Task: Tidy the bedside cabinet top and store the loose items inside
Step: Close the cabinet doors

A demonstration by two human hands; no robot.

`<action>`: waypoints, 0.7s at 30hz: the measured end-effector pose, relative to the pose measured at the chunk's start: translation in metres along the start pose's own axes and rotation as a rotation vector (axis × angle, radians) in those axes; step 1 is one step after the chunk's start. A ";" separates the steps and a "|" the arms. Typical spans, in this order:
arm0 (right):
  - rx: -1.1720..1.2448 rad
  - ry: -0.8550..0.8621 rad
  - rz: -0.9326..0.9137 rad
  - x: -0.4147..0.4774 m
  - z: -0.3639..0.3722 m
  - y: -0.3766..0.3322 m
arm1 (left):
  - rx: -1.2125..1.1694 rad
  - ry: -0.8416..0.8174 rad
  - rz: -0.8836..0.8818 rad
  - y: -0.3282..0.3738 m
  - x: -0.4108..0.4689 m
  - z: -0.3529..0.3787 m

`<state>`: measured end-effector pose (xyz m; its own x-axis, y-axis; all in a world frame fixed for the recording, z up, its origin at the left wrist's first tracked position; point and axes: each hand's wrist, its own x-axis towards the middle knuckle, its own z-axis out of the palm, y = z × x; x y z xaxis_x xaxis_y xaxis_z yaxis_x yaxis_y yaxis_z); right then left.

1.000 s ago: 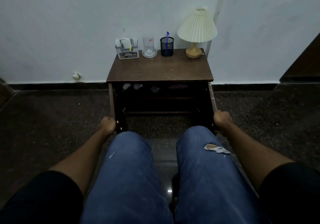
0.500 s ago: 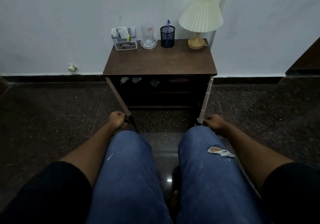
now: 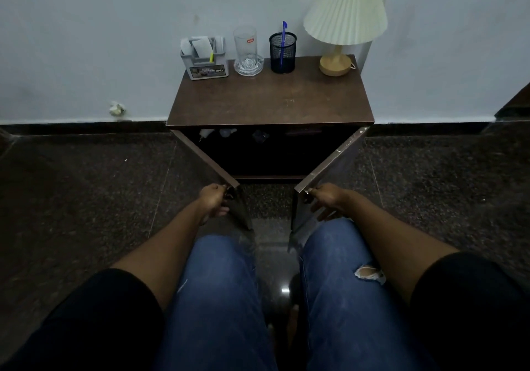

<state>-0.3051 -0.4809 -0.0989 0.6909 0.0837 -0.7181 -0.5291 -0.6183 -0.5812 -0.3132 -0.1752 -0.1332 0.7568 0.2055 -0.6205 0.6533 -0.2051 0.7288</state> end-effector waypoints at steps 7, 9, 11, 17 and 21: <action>0.052 0.035 0.019 0.013 0.012 -0.026 | 0.081 -0.040 -0.027 0.023 0.019 0.020; 0.077 0.060 0.013 0.019 0.015 -0.033 | 0.085 -0.045 -0.035 0.027 0.026 0.024; 0.108 0.078 0.002 0.025 0.017 -0.038 | 0.074 -0.058 -0.046 0.031 0.033 0.028; 0.257 0.126 -0.051 0.054 0.024 -0.053 | 0.036 -0.079 -0.050 0.037 0.052 0.038; 0.266 0.183 -0.086 0.078 0.027 -0.062 | -0.017 -0.083 -0.045 0.040 0.068 0.042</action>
<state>-0.2319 -0.4149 -0.1297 0.8029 -0.0294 -0.5954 -0.5582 -0.3877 -0.7336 -0.2350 -0.2097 -0.1584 0.7263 0.1339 -0.6743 0.6868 -0.1811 0.7039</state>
